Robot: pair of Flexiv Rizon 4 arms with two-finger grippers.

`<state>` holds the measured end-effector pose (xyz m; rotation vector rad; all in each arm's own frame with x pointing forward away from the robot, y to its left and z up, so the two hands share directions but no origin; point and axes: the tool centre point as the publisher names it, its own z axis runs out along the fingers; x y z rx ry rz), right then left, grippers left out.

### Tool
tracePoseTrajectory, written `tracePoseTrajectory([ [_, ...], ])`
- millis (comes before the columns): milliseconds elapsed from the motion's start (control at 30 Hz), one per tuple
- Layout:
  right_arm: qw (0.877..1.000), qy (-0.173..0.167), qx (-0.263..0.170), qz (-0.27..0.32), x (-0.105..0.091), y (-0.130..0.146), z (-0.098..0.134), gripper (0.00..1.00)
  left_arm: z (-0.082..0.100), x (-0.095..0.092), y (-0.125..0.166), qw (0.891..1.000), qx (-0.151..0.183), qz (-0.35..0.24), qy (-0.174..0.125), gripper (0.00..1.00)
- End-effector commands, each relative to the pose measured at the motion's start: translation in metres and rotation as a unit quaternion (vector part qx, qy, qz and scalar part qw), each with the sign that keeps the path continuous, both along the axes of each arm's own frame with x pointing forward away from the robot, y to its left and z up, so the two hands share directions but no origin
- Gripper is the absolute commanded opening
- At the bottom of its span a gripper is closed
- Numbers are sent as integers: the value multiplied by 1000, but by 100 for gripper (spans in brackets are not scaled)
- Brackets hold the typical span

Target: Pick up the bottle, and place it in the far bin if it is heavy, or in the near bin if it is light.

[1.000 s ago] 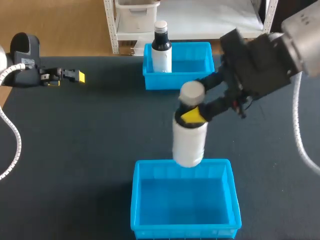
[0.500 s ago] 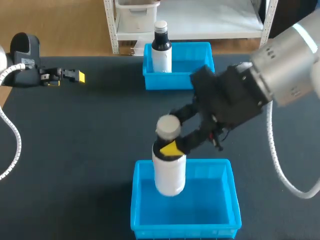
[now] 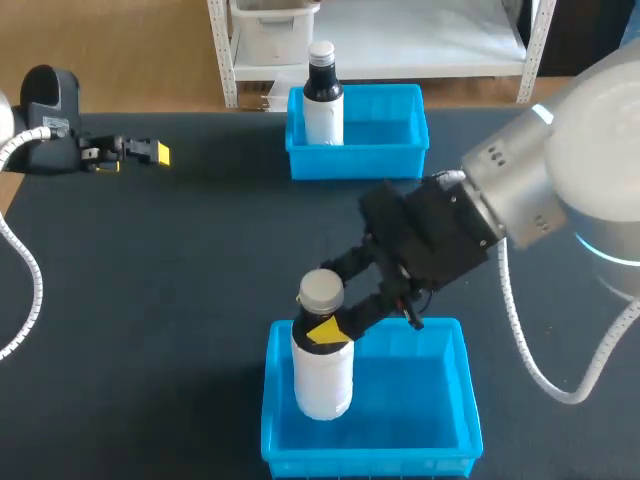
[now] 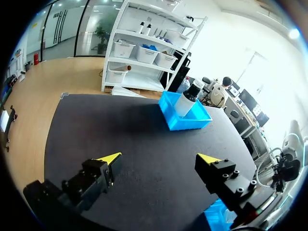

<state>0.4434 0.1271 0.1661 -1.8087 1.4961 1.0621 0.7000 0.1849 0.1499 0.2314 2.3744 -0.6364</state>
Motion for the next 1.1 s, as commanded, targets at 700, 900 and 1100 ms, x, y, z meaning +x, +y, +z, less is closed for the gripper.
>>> tracePoseTrajectory([
  [700,1000,-13,-15,19,6,3,-36,20,0,0,0,1000,0,0,0,100],
  [900,1000,-12,-18,22,6,2,-36,100,0,0,0,1000,0,0,0,100],
  [1100,1000,-13,-23,17,8,-4,-33,100,0,0,0,1000,0,0,0,100],
])
